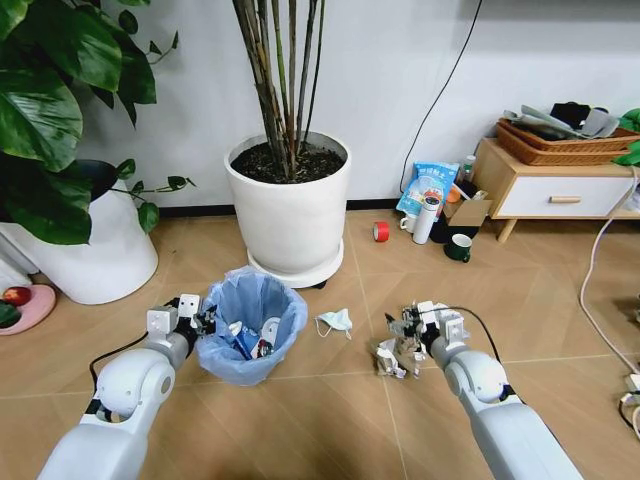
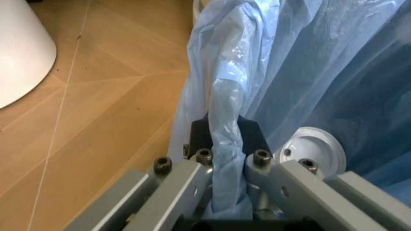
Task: Pick up the trash bin and place the garbage on the floor into it.
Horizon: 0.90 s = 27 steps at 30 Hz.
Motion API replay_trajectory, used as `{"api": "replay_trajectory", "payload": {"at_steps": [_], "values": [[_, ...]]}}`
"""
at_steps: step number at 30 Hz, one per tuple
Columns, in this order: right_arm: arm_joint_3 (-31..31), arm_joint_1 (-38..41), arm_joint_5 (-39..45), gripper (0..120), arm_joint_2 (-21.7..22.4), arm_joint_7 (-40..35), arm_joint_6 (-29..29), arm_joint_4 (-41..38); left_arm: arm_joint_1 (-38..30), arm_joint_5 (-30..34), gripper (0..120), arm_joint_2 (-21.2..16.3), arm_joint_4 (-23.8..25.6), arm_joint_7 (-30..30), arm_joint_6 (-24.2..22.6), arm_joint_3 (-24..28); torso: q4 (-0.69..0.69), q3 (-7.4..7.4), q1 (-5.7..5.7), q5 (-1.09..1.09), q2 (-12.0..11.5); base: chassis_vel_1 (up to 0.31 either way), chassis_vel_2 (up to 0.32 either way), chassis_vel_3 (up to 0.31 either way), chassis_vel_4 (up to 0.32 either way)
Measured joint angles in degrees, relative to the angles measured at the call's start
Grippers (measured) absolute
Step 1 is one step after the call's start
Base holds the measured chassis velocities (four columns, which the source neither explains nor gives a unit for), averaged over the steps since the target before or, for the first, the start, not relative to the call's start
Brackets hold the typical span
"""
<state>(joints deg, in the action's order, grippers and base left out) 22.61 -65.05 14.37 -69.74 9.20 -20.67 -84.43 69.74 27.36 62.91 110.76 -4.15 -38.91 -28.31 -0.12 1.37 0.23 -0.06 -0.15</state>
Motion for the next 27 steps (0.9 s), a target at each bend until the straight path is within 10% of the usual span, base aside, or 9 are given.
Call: {"api": "replay_trajectory", "payload": {"at_steps": [27], "values": [[-0.60,8.20,-7.15,96,-7.64,1.78,8.92,25.79,-0.68,0.10,0,-0.97,0.20,-0.43,0.36,3.42,-0.01,0.00,0.00,0.00,0.00,0.000,0.000,0.000,0.000]]}}
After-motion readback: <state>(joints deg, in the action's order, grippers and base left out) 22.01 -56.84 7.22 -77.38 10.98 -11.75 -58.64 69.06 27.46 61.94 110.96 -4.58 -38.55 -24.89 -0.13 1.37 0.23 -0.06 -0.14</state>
